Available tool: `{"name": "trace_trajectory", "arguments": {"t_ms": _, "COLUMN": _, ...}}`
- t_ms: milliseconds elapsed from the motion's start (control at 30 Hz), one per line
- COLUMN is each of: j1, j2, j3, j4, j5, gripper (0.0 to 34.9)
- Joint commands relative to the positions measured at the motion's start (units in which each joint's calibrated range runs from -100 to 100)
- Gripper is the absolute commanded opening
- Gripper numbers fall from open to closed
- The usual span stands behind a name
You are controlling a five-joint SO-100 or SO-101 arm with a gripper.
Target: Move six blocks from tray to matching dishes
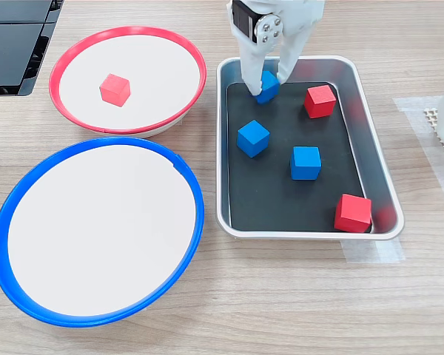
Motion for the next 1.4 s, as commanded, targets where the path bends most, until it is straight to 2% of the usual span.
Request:
{"name": "trace_trajectory", "arguments": {"t_ms": 0, "j1": -1.2, "j2": -0.3, "j3": -6.1, "j4": 3.5, "j5": 1.4, "gripper": 0.4}}
{"name": "trace_trajectory", "arguments": {"t_ms": 167, "j1": -5.7, "j2": -2.3, "j3": -13.5, "j4": 13.9, "j5": 1.9, "gripper": 0.3}}
{"name": "trace_trajectory", "arguments": {"t_ms": 267, "j1": -12.7, "j2": -3.5, "j3": -17.7, "j4": 21.0, "j5": -1.4, "gripper": 0.3}}
{"name": "trace_trajectory", "arguments": {"t_ms": 333, "j1": -18.7, "j2": -3.1, "j3": -21.5, "j4": 22.7, "j5": -6.3, "gripper": 0.3}}
{"name": "trace_trajectory", "arguments": {"t_ms": 400, "j1": -24.1, "j2": -1.1, "j3": -26.1, "j4": 20.4, "j5": -12.4, "gripper": 0.3}}
{"name": "trace_trajectory", "arguments": {"t_ms": 500, "j1": -30.2, "j2": 3.6, "j3": -32.3, "j4": 13.0, "j5": -20.8, "gripper": 0.3}}
{"name": "trace_trajectory", "arguments": {"t_ms": 567, "j1": -34.4, "j2": 7.8, "j3": -35.6, "j4": 3.8, "j5": -25.3, "gripper": 0.3}}
{"name": "trace_trajectory", "arguments": {"t_ms": 600, "j1": -35.5, "j2": 8.7, "j3": -35.2, "j4": 0.0, "j5": -26.0, "gripper": 0.3}}
{"name": "trace_trajectory", "arguments": {"t_ms": 667, "j1": -36.7, "j2": 9.2, "j3": -33.4, "j4": -4.8, "j5": -26.2, "gripper": 2.5}}
{"name": "trace_trajectory", "arguments": {"t_ms": 767, "j1": -37.2, "j2": 9.3, "j3": -29.9, "j4": -10.5, "j5": -26.1, "gripper": 12.1}}
{"name": "trace_trajectory", "arguments": {"t_ms": 833, "j1": -37.4, "j2": 9.3, "j3": -28.2, "j4": -12.7, "j5": -25.7, "gripper": 17.0}}
{"name": "trace_trajectory", "arguments": {"t_ms": 900, "j1": -37.4, "j2": 8.4, "j3": -27.1, "j4": -12.4, "j5": -24.5, "gripper": 18.2}}
{"name": "trace_trajectory", "arguments": {"t_ms": 967, "j1": -36.8, "j2": 6.5, "j3": -26.1, "j4": -9.2, "j5": -22.6, "gripper": 20.1}}
{"name": "trace_trajectory", "arguments": {"t_ms": 1033, "j1": -35.5, "j2": 3.7, "j3": -25.3, "j4": -3.9, "j5": -20.3, "gripper": 14.3}}
{"name": "trace_trajectory", "arguments": {"t_ms": 1100, "j1": -33.2, "j2": 0.5, "j3": -23.9, "j4": 3.3, "j5": -17.1, "gripper": 13.8}}
{"name": "trace_trajectory", "arguments": {"t_ms": 1167, "j1": -29.7, "j2": -2.5, "j3": -21.7, "j4": 9.8, "j5": -13.4, "gripper": 10.6}}
{"name": "trace_trajectory", "arguments": {"t_ms": 1200, "j1": -27.2, "j2": -3.8, "j3": -20.4, "j4": 12.8, "j5": -11.3, "gripper": 6.3}}
{"name": "trace_trajectory", "arguments": {"t_ms": 1233, "j1": -25.0, "j2": -4.7, "j3": -19.1, "j4": 14.8, "j5": -9.4, "gripper": 4.8}}
{"name": "trace_trajectory", "arguments": {"t_ms": 1267, "j1": -21.6, "j2": -5.8, "j3": -17.0, "j4": 16.4, "j5": -7.0, "gripper": 1.9}}
{"name": "trace_trajectory", "arguments": {"t_ms": 1300, "j1": -19.1, "j2": -6.1, "j3": -15.7, "j4": 16.9, "j5": -5.4, "gripper": 0.7}}
{"name": "trace_trajectory", "arguments": {"t_ms": 1333, "j1": -17.5, "j2": -6.2, "j3": -15.0, "j4": 17.0, "j5": -4.6, "gripper": 1.2}}
{"name": "trace_trajectory", "arguments": {"t_ms": 1367, "j1": -15.0, "j2": -6.2, "j3": -13.6, "j4": 16.2, "j5": -3.4, "gripper": 3.2}}
